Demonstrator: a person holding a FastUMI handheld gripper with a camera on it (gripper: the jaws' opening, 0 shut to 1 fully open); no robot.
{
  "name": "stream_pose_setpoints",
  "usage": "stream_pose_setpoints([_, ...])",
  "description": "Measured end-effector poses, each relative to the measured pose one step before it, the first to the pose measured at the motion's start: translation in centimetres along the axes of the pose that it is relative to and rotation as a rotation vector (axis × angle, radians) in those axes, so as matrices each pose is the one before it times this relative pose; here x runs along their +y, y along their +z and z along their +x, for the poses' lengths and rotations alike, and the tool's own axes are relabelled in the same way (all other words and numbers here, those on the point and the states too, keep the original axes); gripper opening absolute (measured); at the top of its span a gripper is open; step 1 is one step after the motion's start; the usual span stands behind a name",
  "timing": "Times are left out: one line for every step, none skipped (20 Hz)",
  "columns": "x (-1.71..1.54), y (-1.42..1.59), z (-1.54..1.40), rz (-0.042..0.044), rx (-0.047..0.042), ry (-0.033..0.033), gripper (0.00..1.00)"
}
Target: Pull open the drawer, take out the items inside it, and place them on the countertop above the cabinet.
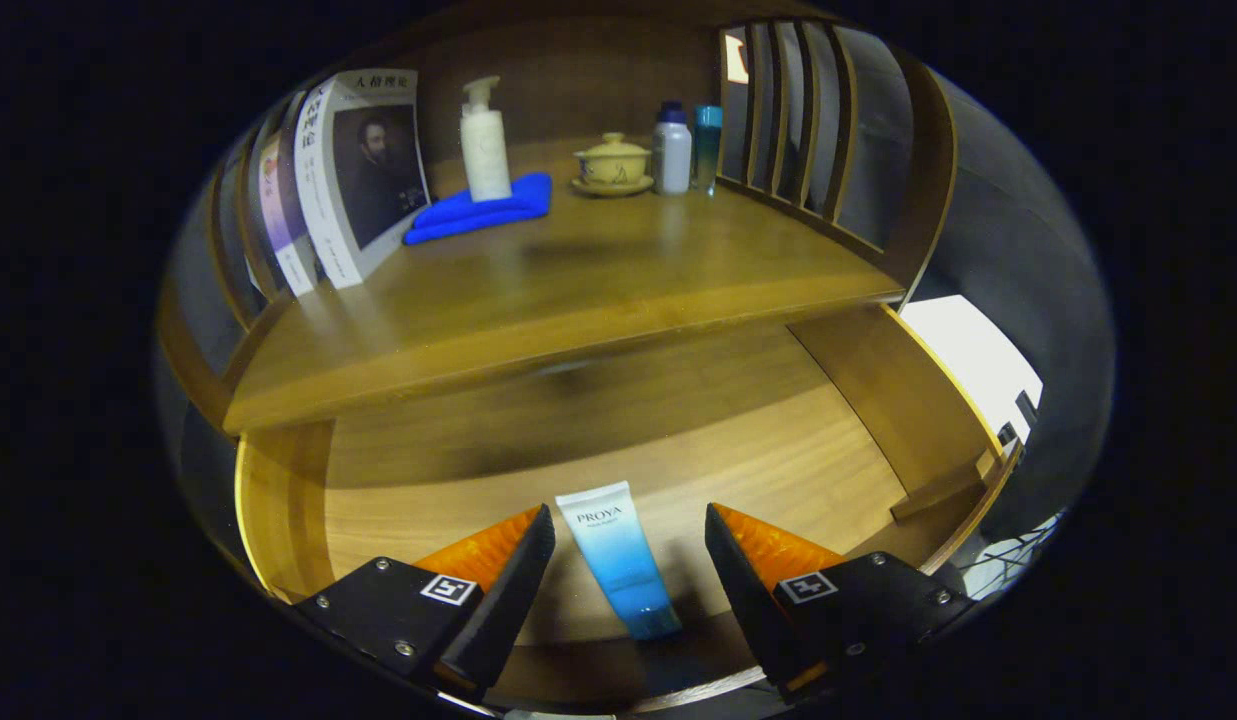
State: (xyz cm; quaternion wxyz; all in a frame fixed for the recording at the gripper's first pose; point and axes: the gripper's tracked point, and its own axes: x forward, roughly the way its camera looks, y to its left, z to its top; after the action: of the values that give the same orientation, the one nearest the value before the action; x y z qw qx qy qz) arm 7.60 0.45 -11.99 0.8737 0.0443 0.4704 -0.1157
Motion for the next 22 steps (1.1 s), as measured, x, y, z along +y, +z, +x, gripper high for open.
stream_pose_setpoints([0.238, -0.471, 0.352, -0.01419, 0.03533, -0.00198, 0.94])
stream_pose_setpoints([0.449, -0.351, 0.334, -0.00919, 0.03069, 0.00786, 0.94])
stream_pose_setpoints([0.503, -0.427, 0.438, -0.01267, 0.03706, 0.01302, 0.94])
stream_pose_setpoints([0.277, -0.206, 0.346, -0.01726, 0.02149, 0.0058, 0.94])
stream_pose_setpoints([0.096, -0.113, 0.354, -0.01882, 0.0176, 0.00073, 0.94])
stream_pose_setpoints([0.09, -0.285, 0.448, -0.02401, 0.02227, -0.00299, 0.94])
stream_pose_setpoints([0.071, -0.624, 0.202, -0.01806, 0.03799, -0.00578, 0.94])
stream_pose_setpoints([-0.106, -0.522, 0.253, -0.01241, 0.03112, -0.00991, 0.94])
stream_pose_setpoints([-0.057, -0.214, 0.143, -0.00736, 0.01977, -0.00837, 0.93])
stream_pose_setpoints([-0.056, -0.165, 0.244, -0.00236, 0.01317, -0.00537, 0.92])
stream_pose_setpoints([-0.149, -0.224, 0.12, 0.00337, 0.01949, -0.00595, 0.91])
stream_pose_setpoints([0.13, -0.26, 0.134, 0.00584, 0.01812, 0.00077, 0.91])
stream_pose_setpoints([0.065, -0.143, 0.152, 0.00887, 0.01178, 0.00584, 0.9])
stream_pose_setpoints([0.028, -0.064, 0.011, 0.0111, 0.01021, 0.00419, 0.89])
stream_pose_setpoints([0.132, -0.09, -0.036, 0.01369, 0.01271, 0.00808, 0.88])
stream_pose_setpoints([0.048, -0.122, 0.177, 0.01839, 0.00837, 0.01352, 0.88])
stream_pose_setpoints([0.292, -0.035, -0.009, 0.01711, 0.00513, 0.01864, 0.87])
stream_pose_setpoints([0.351, -0.113, 0.138, 0.0157, 0.00072, 0.02159, 0.86])
stream_pose_setpoints([0.256, 0.017, 0.125, 0.017, 0.00066, 0.01801, 0.82])
stream_pose_setpoints([0.158, -0.088, 0.069, 0.01782, -0.0045, 0.00933, 0.78])
stream_pose_setpoints([0.004, 0.103, -0.13, 0.00284, -0.0082, -0.00051, 0.69])
stream_pose_setpoints([-0.055, -0.029, -0.128, -0.00206, -0.00674, 0.00009, 0.64])
